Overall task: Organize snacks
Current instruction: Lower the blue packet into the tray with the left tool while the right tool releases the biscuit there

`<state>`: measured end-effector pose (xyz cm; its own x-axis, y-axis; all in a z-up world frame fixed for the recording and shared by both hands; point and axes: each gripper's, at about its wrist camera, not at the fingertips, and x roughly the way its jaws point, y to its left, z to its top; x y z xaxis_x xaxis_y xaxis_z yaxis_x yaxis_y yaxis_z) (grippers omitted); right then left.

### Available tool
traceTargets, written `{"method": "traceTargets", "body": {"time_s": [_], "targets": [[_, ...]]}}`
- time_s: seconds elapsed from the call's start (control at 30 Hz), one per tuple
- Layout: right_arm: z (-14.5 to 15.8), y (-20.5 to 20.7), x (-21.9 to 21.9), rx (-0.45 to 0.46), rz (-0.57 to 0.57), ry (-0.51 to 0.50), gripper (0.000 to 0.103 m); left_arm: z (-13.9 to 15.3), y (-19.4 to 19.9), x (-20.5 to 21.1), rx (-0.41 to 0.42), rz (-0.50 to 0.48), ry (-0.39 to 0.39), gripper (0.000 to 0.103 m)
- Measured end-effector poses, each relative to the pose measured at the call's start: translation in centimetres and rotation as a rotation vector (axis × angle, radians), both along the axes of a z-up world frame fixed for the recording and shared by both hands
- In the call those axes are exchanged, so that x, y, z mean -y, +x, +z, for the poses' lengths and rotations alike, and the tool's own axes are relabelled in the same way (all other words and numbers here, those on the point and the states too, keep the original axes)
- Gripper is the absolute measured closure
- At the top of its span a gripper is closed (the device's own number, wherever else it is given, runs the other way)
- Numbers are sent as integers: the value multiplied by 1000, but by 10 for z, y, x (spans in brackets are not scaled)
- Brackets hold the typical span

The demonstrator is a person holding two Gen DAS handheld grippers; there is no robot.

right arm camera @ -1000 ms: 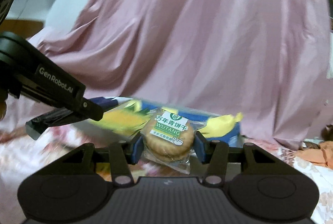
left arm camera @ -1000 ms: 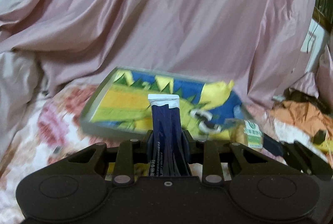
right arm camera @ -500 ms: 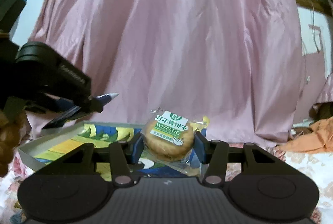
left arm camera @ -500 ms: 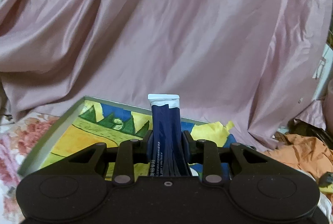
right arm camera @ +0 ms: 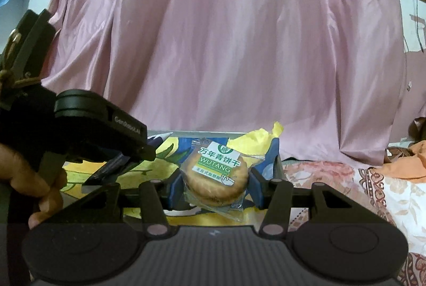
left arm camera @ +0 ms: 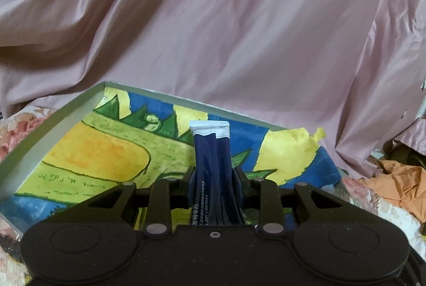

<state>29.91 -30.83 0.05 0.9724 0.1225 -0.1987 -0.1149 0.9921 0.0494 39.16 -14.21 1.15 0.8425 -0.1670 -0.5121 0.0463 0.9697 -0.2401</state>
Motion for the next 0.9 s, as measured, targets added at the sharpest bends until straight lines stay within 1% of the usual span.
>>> {"method": "traceTargets", "body": {"time_s": [0.17,0.33,0.4,0.43,0.47,0.5,0.53,0.57,0.63,0.7,0.77,0.9], "targets": [[-2,2,-5,-20,4,-19,46,-5,-1,-5,-28,20,-2,71],[-5,2,-9,-27,6,-39,42,-3,-5,-5,-25,16,4,71],[-5,3,-9,-30,12,-42,37,-2,-6,-5,-28,18,3,62],[-5,3,-10,-31,14,-45,34,-1,-7,-6,-29,19,-6,52],[-5,2,-11,-29,11,-49,29,1,-9,-7,-26,22,-16,43],[-5,2,-11,-26,10,-53,22,3,-10,-7,-23,26,-18,38],[-5,1,-12,-22,9,-55,19,5,-12,-8,-16,32,-15,26],[-5,0,-12,-16,8,-58,16,7,-14,-8,-7,39,-8,18],[-3,-3,-12,-7,10,-52,13,13,-18,-10,7,36,-1,13],[-1,-6,-12,3,15,-41,4,19,-22,-11,12,30,13,7],[2,-10,-12,17,9,-34,3,25,-29,-12,33,37,35,2],[9,-22,-16,58,-4,-51,0,37,-45,-19,76,55,51,1]]}}
